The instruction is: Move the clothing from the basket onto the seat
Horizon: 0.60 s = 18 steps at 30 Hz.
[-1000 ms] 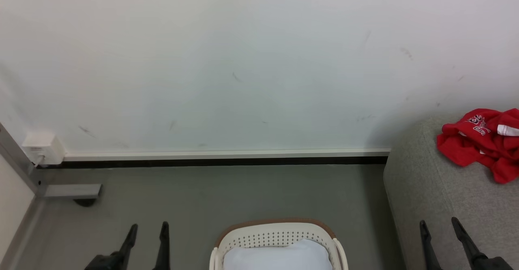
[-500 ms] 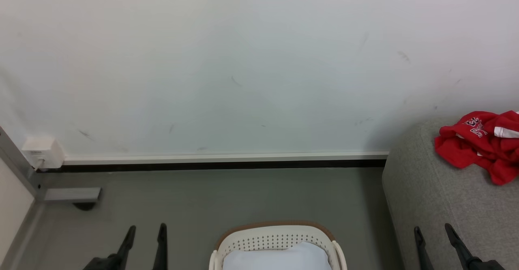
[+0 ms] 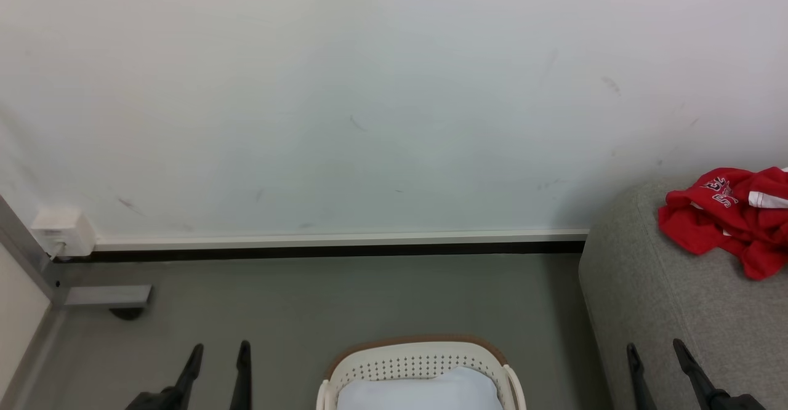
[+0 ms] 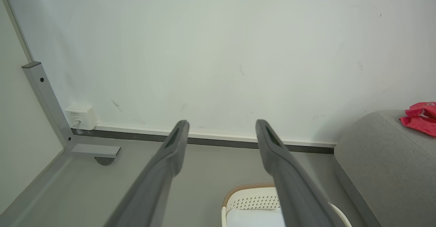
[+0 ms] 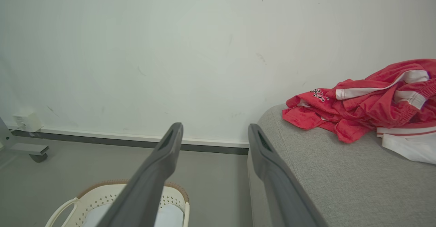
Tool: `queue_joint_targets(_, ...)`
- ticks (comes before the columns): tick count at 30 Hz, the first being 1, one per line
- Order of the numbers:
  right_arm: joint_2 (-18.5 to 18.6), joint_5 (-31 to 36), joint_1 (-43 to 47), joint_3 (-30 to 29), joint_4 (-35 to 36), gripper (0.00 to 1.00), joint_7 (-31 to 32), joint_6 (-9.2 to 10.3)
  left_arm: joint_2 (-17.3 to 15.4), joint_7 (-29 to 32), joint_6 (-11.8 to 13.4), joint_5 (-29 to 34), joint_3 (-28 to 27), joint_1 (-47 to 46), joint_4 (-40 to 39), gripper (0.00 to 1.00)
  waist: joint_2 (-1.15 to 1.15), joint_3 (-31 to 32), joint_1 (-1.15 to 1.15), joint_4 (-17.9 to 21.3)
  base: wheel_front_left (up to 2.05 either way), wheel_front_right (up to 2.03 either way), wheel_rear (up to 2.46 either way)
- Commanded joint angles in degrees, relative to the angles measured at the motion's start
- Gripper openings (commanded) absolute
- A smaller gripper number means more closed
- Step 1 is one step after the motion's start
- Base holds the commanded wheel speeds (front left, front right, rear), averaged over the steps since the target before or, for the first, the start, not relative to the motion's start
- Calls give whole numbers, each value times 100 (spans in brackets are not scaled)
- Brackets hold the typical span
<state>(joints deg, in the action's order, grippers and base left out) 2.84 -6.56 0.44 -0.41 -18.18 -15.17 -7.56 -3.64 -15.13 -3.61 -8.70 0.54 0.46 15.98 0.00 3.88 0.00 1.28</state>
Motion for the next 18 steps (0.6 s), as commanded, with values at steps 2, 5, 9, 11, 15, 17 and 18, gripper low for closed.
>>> queue_joint_targets(2,10,-31,-12,6,28,100,3,15,13,-3,-30,22,-36,1,8,100,0,-3,0,4,0,0,0)
queue_joint_targets(5,10,-28,-6,19,29,100,3,15,22,-3,-60,65,-63,14,15,100,0,-5,0,19,0,0,0)
queue_joint_targets(9,-3,-16,1,15,-28,0,2,0,44,7,-166,8,5,-2,76,0,0,-12,0,38,0,0,0)
queue_joint_targets(11,-22,-8,78,16,-127,0,1,0,98,3,-166,16,22,42,191,0,0,-13,0,39,0,0,0)
queue_joint_targets(15,-27,-398,19,-54,-182,0,140,0,108,155,-176,-353,-71,-35,266,0,0,-23,0,35,0,0,0)
queue_joint_targets(17,-26,-637,-4,-73,-165,0,202,1,107,221,-183,-586,-96,-59,258,0,0,-29,0,33,0,0,0)
queue_joint_targets(18,-25,-754,-12,-79,-154,0,230,1,106,249,-186,-703,-103,-67,249,0,0,-32,0,31,0,0,0)
